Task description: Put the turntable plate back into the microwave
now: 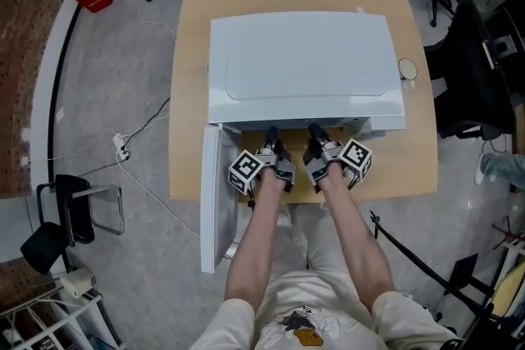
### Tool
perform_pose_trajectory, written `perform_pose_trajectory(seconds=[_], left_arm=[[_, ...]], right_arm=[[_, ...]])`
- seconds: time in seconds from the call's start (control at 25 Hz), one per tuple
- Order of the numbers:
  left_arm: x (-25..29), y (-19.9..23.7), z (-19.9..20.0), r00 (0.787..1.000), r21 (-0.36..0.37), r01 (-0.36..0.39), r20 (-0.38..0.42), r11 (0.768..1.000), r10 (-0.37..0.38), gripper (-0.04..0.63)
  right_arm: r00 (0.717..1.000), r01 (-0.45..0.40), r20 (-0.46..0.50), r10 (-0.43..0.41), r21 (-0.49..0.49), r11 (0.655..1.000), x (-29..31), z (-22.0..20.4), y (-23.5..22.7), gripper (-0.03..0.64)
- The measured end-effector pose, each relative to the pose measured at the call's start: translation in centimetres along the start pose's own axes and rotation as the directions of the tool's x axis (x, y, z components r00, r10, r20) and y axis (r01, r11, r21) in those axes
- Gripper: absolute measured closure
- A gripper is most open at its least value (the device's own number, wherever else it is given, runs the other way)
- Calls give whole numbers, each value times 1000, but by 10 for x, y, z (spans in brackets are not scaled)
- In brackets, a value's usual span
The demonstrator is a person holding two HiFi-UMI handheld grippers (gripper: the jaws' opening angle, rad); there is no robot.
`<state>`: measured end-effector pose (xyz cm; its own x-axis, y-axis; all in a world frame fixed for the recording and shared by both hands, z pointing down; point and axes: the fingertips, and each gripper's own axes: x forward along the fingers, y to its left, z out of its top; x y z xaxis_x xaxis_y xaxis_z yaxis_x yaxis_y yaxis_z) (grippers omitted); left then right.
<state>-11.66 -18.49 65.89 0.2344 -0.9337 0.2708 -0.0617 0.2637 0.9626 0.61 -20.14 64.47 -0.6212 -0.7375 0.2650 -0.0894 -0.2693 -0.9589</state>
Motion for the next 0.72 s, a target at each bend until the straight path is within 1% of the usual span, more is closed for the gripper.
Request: perform_pose_trajectory(seconds=[0.08,0.16,0.28,0.36,0.4,0.44,0.48,0.6,0.64,0.72], left_arm=[[-4,-6,-1,1000,29,6,-13,1000,-5,595],[-10,-18,-5,999,108,22,-42,994,-18,595],[-21,-33,-22,993,256,31,-116,966,-1,595],[-26,-38,-35,988,332,17,-148,943,34,595],[-29,-41,-39,987,374,10,-153,927,51,595],[-33,-45,-44,985,424,5,-157,906,68,595],[-36,-50,-48,983,482,4,-162,876,85,595],[-51,-63,-64,973,643,13,-183,765,137,595],[-57,-67,-69,970,681,14,-187,732,155,595],[-67,-69,-78,962,732,12,-195,682,193,595]], right_arm=[[1000,-10,-7,10,-14,1000,-1,0,3,600],[1000,-22,-13,21,-28,999,-3,-2,8,601],[999,-41,-4,41,-42,998,-13,-2,19,609],[999,-53,-16,52,-85,995,-21,-4,28,609],[998,-59,-32,56,-120,991,-25,-7,33,609],[997,-64,-52,56,-166,984,-31,-11,38,609],[996,-66,-74,51,-220,973,-37,-14,43,609],[991,-58,-134,9,-372,926,-57,-28,49,611],[988,-54,-151,-9,-406,912,-62,-32,48,611],[981,-37,-183,-58,-477,878,-70,-40,42,611]])
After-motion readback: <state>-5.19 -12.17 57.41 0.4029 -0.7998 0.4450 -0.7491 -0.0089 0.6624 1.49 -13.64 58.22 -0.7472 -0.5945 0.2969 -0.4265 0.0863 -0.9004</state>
